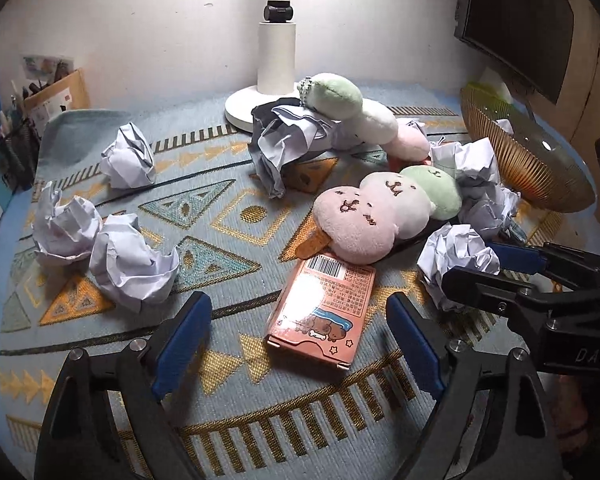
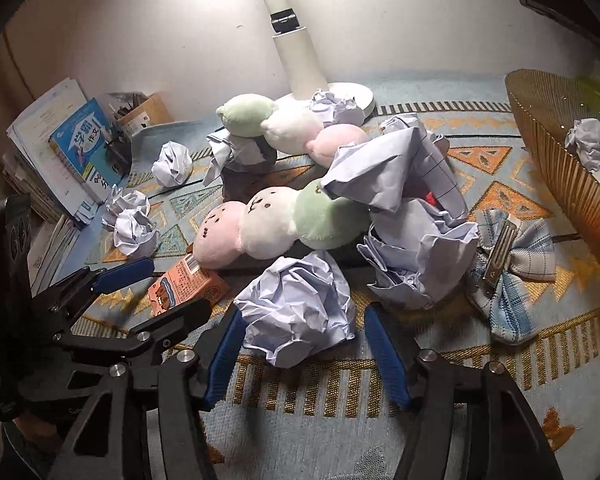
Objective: Organize objects
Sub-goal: 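Grasp the pink box with the left tool while the right tool grasps a paper ball, then carry the box and paper ball to the amber bowl and release both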
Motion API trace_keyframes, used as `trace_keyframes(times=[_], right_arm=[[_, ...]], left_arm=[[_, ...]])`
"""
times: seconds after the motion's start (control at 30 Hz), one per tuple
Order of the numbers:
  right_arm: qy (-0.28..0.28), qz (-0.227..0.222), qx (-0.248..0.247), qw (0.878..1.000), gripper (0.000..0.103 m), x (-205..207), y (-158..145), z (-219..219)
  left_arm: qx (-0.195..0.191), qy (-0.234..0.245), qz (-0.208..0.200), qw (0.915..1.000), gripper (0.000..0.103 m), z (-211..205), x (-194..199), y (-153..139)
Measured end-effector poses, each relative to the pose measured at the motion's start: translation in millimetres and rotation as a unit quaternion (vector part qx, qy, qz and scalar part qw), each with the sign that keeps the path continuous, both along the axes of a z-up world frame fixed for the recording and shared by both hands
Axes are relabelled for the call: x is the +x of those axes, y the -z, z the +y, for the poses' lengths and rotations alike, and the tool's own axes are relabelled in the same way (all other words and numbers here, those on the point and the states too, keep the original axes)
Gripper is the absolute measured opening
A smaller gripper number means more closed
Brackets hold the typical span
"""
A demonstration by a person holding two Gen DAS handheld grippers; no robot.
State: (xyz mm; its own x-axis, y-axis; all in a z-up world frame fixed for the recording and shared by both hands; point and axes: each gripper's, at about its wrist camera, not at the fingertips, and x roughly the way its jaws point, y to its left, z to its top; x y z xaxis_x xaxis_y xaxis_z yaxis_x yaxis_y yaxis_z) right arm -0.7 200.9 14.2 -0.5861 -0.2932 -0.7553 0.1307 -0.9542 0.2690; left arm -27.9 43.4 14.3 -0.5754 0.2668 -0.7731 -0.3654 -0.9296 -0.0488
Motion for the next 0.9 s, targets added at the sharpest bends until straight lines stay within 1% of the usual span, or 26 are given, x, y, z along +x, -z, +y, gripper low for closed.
trace_keyframes(times=[0.03,0.07,0.1,0.13,0.17,0.2,0.23,0.3,0.37,0.4,0.43,0.47,0.5,0.57,0.6,0.7,0.77,0.8,0.83,0.87,0.9], right_arm=[[-0.006,0.002,0.001,1.0,0.052,0,0,-2],[-0.008,0.005,0.005,1.0,0.048,1,-1,-4],[-0.007,0.01,0.008,1.0,0.046,3,-2,-5],[-0.007,0.015,0.009,1.0,0.044,4,-3,-6],[-0.008,0.019,0.008,1.0,0.043,5,-4,-6],[-0.011,0.026,0.004,1.0,0.043,7,-6,-6],[-0.019,0.034,-0.004,0.999,0.043,11,-8,-5],[-0.031,0.049,-0.007,0.998,0.043,20,-14,-5],[-0.038,0.052,0.008,0.998,0.043,31,-16,-8],[-0.047,0.05,0.011,0.998,0.043,36,-16,-9],[-0.057,0.046,0.011,0.997,0.043,41,-15,-10],[-0.066,0.042,0.015,0.997,0.043,47,-15,-11],[-0.076,0.042,0.021,0.996,0.043,52,-15,-13],[-0.091,0.046,0.043,0.994,0.043,62,-17,-16],[-0.097,0.047,0.046,0.993,0.043,65,-17,-15],[-0.106,0.04,0.036,0.993,0.043,71,-14,-10],[-0.105,0.036,0.034,0.993,0.044,71,-10,-6],[-0.102,0.032,0.03,0.994,0.045,71,-7,-4],[-0.096,0.026,0.025,0.995,0.051,69,-5,-1],[-0.09,0.02,0.018,0.996,0.06,67,-2,2],[-0.085,0.015,0.011,0.996,0.065,66,0,5]], left_arm=[[-0.003,0.005,-0.005,1.0,0.082,2,-3,2],[-0.002,0.016,-0.01,0.9998,0.072,5,-4,3],[-0.006,0.025,-0.015,0.9996,0.063,9,-4,5],[-0.018,0.028,-0.009,0.9994,0.062,14,-2,5],[-0.026,0.032,-0.005,0.9991,0.056,18,0,6],[-0.026,0.039,-0.001,0.9989,0.044,20,2,5],[-0.022,0.046,0.0,0.9987,0.037,22,5,4],[-0.017,0.044,-0.001,0.9989,0.037,23,10,3],[-0.009,0.04,0.002,0.9992,0.037,23,22,0],[-0.007,0.03,0.002,0.9995,0.037,21,30,-1],[-0.004,0.013,0.001,0.9999,0.037,19,38,-3],[0.001,-0.015,-0.004,0.9999,0.037,14,46,-3],[0.004,-0.05,-0.014,0.9986,0.037,9,53,-2],[0.017,-0.089,-0.018,0.9957,0.037,1,68,1],[0.022,-0.101,-0.015,0.9946,0.037,-1,75,2],[0.017,-0.128,-0.001,0.9916,0.037,-2,87,2],[0.029,-0.137,-0.001,0.9901,0.037,-3,89,3],[0.031,-0.139,-0.002,0.9898,0.037,-5,89,5],[0.028,-0.141,0.006,0.9895,0.037,-4,90,6],[0.022,-0.142,0.011,0.9895,0.037,-3,92,7],[0.014,-0.143,0.018,0.9895,0.037,-2,95,7]])
